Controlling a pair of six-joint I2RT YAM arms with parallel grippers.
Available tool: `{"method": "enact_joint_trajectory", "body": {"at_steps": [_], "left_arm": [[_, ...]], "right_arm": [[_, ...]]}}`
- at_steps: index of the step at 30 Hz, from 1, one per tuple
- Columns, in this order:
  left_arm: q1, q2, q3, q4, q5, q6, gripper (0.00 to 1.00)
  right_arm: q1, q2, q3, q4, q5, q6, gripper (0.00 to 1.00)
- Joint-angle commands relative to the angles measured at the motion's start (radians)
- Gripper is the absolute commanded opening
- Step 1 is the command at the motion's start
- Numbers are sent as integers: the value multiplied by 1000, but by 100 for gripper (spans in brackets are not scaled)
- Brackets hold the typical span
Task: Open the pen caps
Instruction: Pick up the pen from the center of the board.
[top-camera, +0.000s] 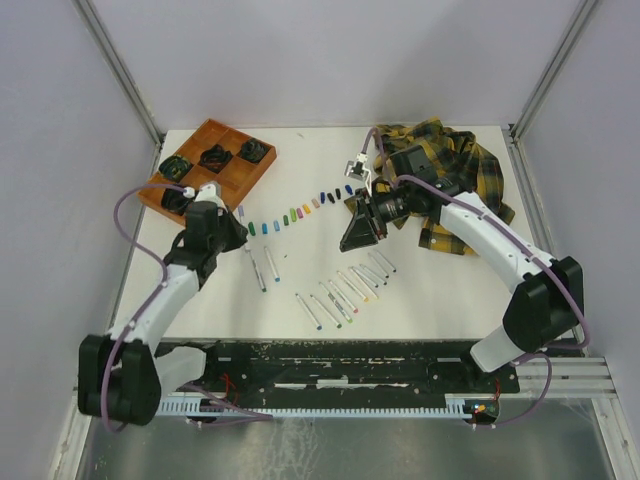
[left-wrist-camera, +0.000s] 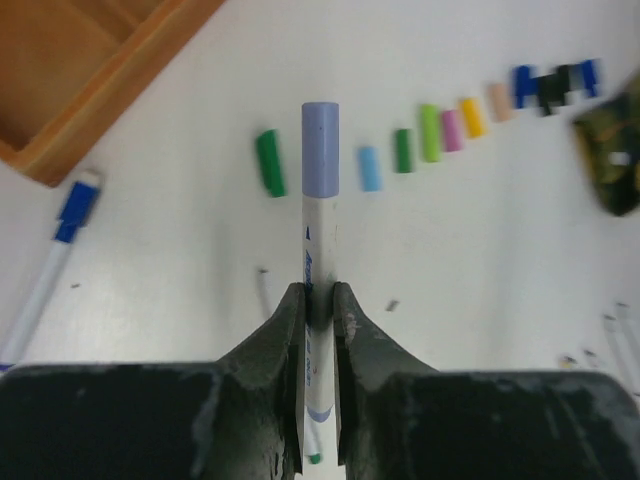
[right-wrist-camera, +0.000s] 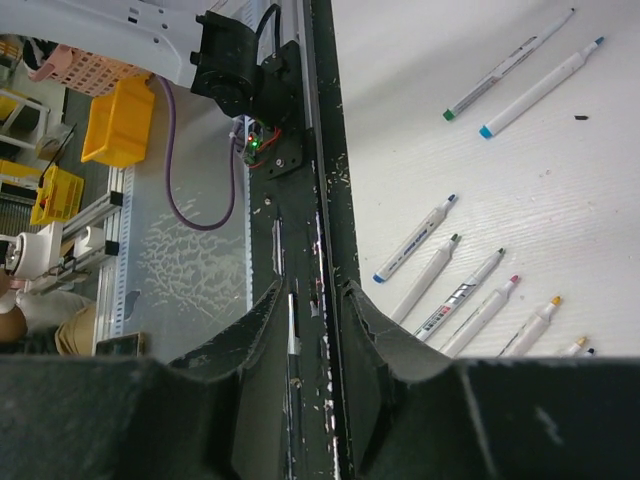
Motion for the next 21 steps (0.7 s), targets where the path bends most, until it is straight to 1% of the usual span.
{"method": "enact_joint_trajectory", "body": {"at_steps": [1, 3, 5, 6, 8, 9, 12, 14, 15, 17, 21], "left_arm": [[-30, -212, -144, 315, 307, -172, 3], [-63, -303, -231, 494, 377, -264, 3], [-120, -374, -300, 654, 380, -352, 3], [-150, -405, -327, 720, 363, -396, 3], [-226, -434, -360, 807, 305, -434, 3], [-269, -443, -375, 846, 273, -443, 3], [-381, -447, -397, 953, 178, -453, 3], [-432, -434, -405, 1013, 123, -455, 3], [-454, -426, -409, 1040, 100, -454, 3], [-496, -406, -422, 1103, 54, -454, 3], [-574, -350, -438, 1209, -18, -441, 3]], "right_arm": [[-4, -72, -53, 180, -40, 96, 35], [-4, -99, -106, 309, -14, 187, 35], [-3, -122, -173, 449, 16, 317, 36], [-3, -129, -202, 517, 39, 377, 37], [-3, -135, -266, 674, 48, 499, 39], [-3, -134, -300, 756, 49, 569, 39], [-5, -124, -403, 1070, 49, 798, 42], [-5, -114, -449, 1259, 50, 928, 47], [-4, -109, -462, 1328, 44, 967, 48], [-3, -104, -464, 1402, 25, 1012, 49], [-1, -128, -478, 1447, 28, 1032, 52]]}}
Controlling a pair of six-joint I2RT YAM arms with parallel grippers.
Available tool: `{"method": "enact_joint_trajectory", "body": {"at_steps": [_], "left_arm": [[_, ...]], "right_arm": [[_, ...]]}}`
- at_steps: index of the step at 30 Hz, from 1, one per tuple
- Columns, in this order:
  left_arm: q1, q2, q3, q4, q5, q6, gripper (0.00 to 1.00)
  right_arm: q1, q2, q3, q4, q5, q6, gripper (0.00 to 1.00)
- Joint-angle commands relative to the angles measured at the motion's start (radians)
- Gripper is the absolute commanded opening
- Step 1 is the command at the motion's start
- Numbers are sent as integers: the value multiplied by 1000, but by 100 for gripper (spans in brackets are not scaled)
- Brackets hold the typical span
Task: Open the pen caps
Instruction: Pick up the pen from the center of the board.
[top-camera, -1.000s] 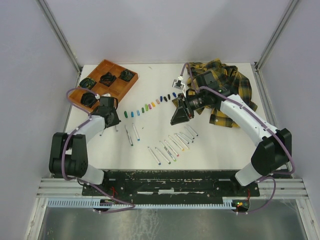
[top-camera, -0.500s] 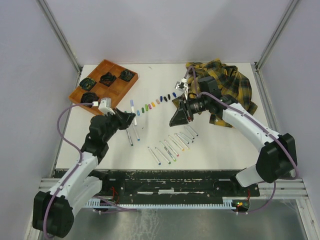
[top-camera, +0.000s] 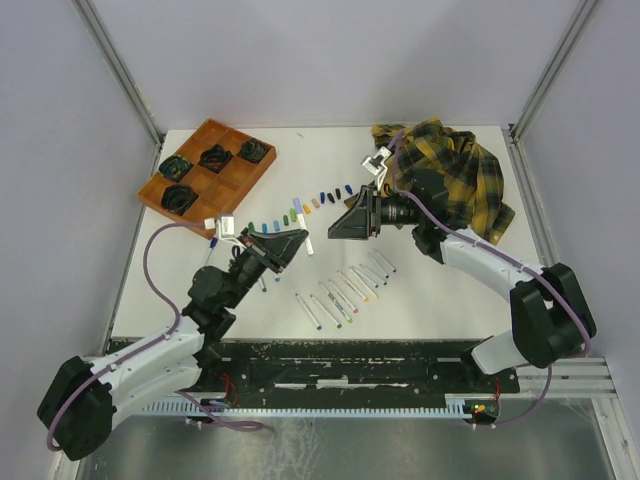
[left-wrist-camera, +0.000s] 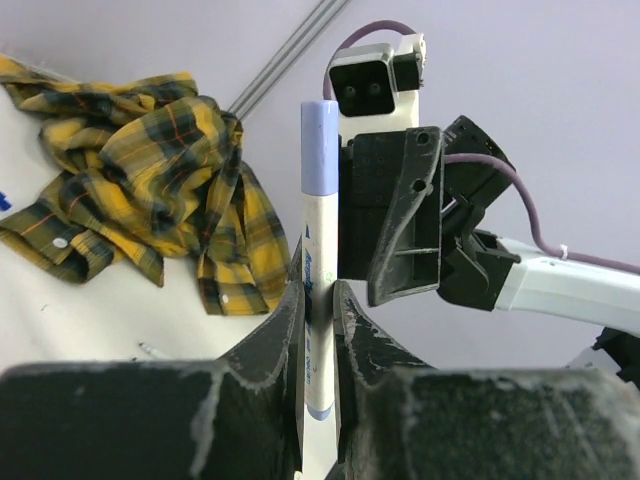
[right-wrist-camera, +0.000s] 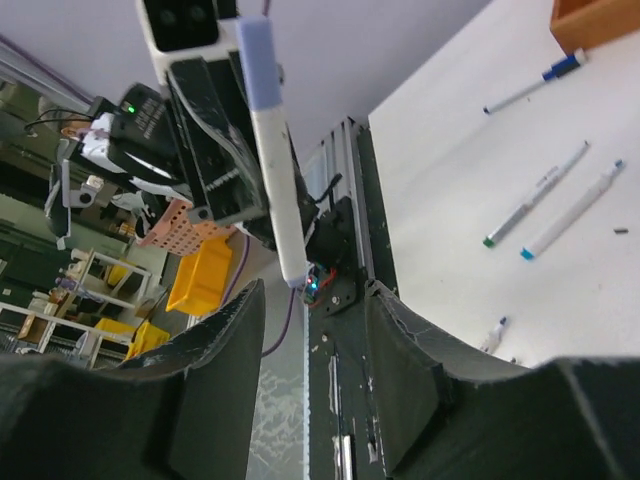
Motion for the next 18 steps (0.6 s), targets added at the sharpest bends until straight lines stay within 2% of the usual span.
{"method": "enact_joint_trajectory", "body": {"at_steps": [1, 5, 18], "left_arm": [[-75, 58, -12, 225, -134, -19, 3], [-119, 96, -5, 291, -171, 2, 3], [-185, 137, 12, 357, -209, 39, 3]], "right_arm": [[2, -38, -10, 285, -15, 133, 54], [19, -35, -14, 369, -32, 181, 58], [104, -36, 3, 301, -53, 94, 60]]}}
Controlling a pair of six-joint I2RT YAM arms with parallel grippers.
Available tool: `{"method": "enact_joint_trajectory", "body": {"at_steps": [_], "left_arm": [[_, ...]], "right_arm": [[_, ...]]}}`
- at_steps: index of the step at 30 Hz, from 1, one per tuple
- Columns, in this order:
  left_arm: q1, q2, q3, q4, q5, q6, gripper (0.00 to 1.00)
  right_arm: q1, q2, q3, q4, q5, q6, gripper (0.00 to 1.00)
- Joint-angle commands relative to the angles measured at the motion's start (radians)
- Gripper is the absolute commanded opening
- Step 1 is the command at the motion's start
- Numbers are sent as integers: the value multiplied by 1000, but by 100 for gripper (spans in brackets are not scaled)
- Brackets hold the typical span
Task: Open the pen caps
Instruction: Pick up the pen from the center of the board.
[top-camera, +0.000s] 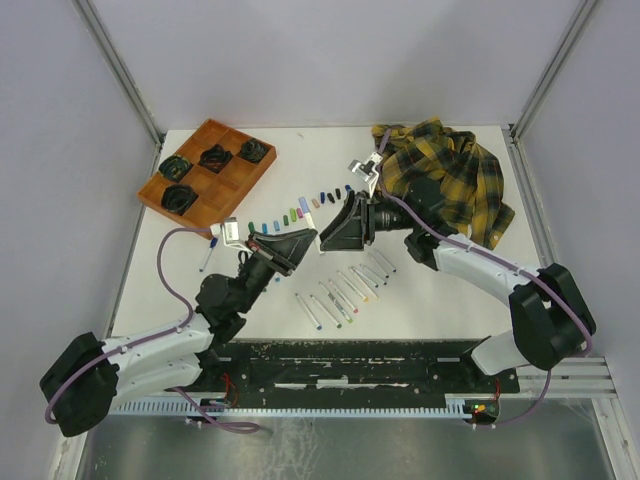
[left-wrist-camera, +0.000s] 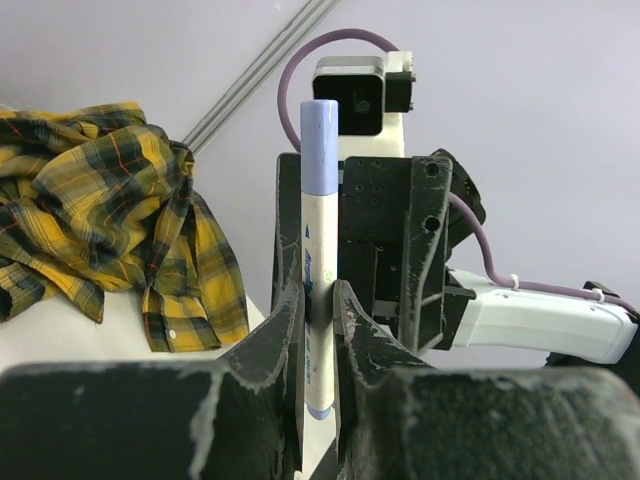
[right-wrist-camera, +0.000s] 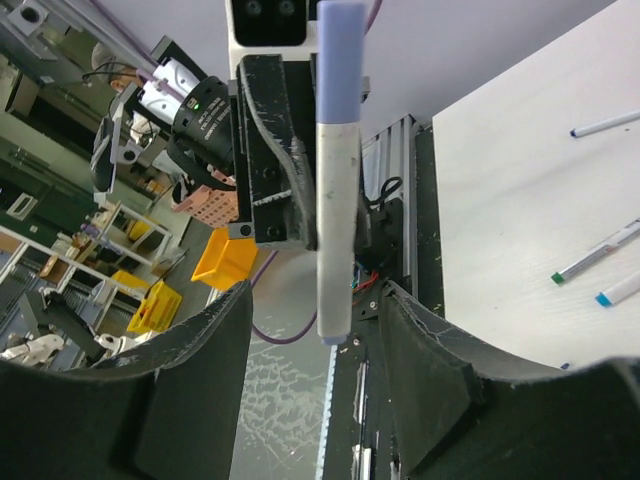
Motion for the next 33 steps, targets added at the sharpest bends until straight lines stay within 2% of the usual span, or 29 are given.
{"method": "enact_joint_trajectory", "body": {"at_steps": [1, 5, 11, 15, 20, 23, 27, 28, 30, 33], "left_arm": [[-15, 18, 20, 93, -35, 40, 3], [-25, 26, 16, 113, -39, 47, 3], [-30, 19, 11, 119, -39, 51, 3], [-31, 17, 7, 117, -34, 51, 3], [-32, 17, 2, 118, -31, 48, 3], [-32, 20, 2, 117, -30, 46, 3], [-31, 18, 0, 110, -31, 46, 3], [-31, 16, 0, 108, -32, 45, 4], [-31, 8, 2, 92, -33, 43, 12], [-31, -33, 12, 32, -33, 43, 43]], "right_arm": [[28, -29, 20, 37, -19, -34, 59], [43, -22, 26, 9, -16, -46, 56], [63, -21, 52, -95, -20, -109, 46], [63, -23, 56, -98, -18, -111, 36], [63, -26, 62, -97, -17, -109, 31], [64, -28, 66, -96, -23, -109, 24], [63, -29, 69, -99, -27, -117, 1], [64, -30, 68, -105, -26, -121, 0], [64, -31, 72, -121, -29, -130, 0], [63, -33, 80, -154, -36, -148, 0]]}}
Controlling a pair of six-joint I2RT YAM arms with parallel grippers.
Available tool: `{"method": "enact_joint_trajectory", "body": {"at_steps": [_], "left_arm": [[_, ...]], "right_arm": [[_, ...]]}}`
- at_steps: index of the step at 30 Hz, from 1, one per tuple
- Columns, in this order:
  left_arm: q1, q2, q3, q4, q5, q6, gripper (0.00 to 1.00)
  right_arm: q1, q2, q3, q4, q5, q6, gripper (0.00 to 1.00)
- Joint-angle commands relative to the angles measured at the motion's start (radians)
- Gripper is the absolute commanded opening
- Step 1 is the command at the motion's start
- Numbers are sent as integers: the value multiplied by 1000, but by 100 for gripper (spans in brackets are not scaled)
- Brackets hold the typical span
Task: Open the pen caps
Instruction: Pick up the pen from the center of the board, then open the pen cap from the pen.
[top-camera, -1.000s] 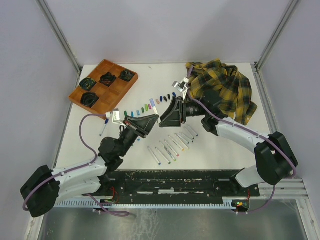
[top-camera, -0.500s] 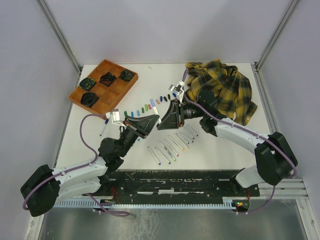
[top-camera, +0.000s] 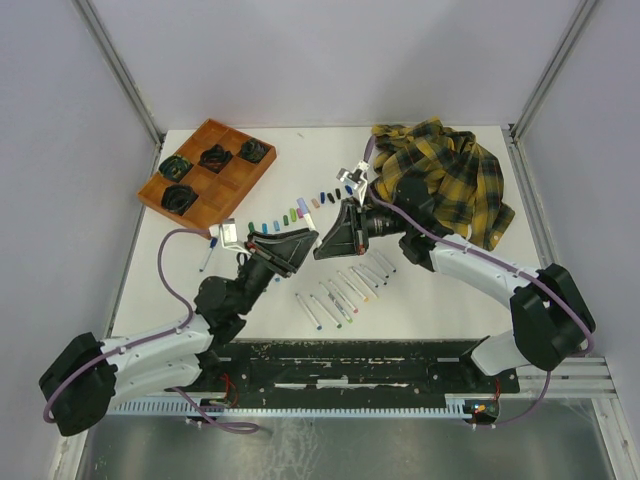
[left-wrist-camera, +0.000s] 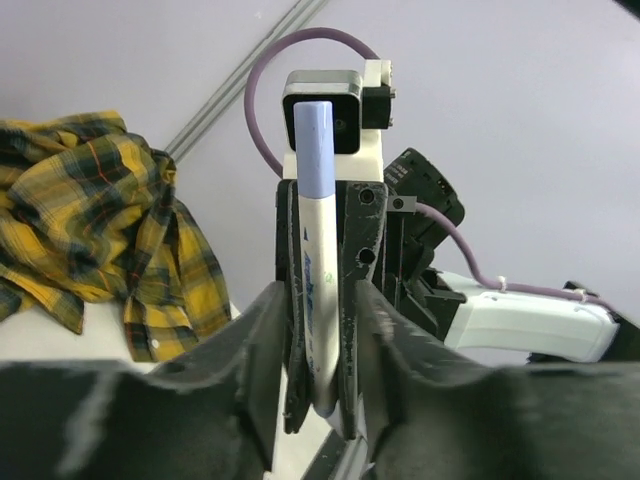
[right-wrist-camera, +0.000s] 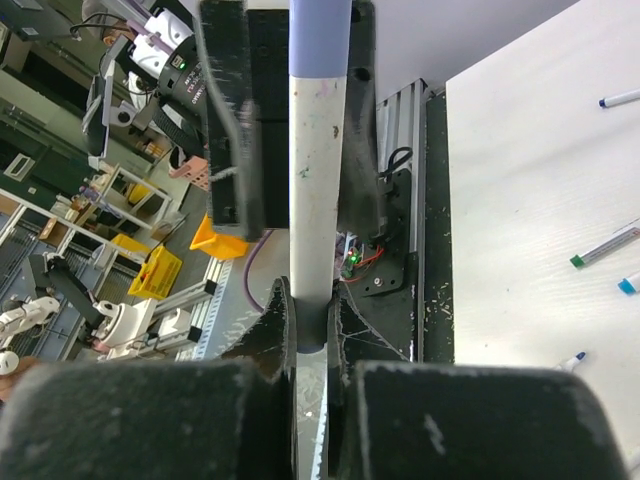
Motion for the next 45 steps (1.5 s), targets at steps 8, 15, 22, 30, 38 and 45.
{"method": "enact_joint_trajectory", "body": {"at_steps": [8, 15, 22, 30, 38, 45], "left_arm": [[17, -177, 159, -417, 53, 97, 67], [70, -145, 237, -511, 172, 53, 58], [89, -128, 260, -519, 219, 46, 30], [91, -125, 220, -458, 233, 53, 3], [91, -87, 162, -322, 238, 3, 3], [90, -75, 166, -311, 232, 0, 3]], "right_arm": [[3, -41, 92, -127, -58, -99, 0], [3, -53, 100, -151, -78, -123, 0], [5, -59, 127, -259, -89, -201, 0], [3, -54, 163, -305, -74, -148, 27], [-4, -54, 123, -145, -44, -22, 35], [-4, -53, 128, -145, -55, -22, 23]]}}
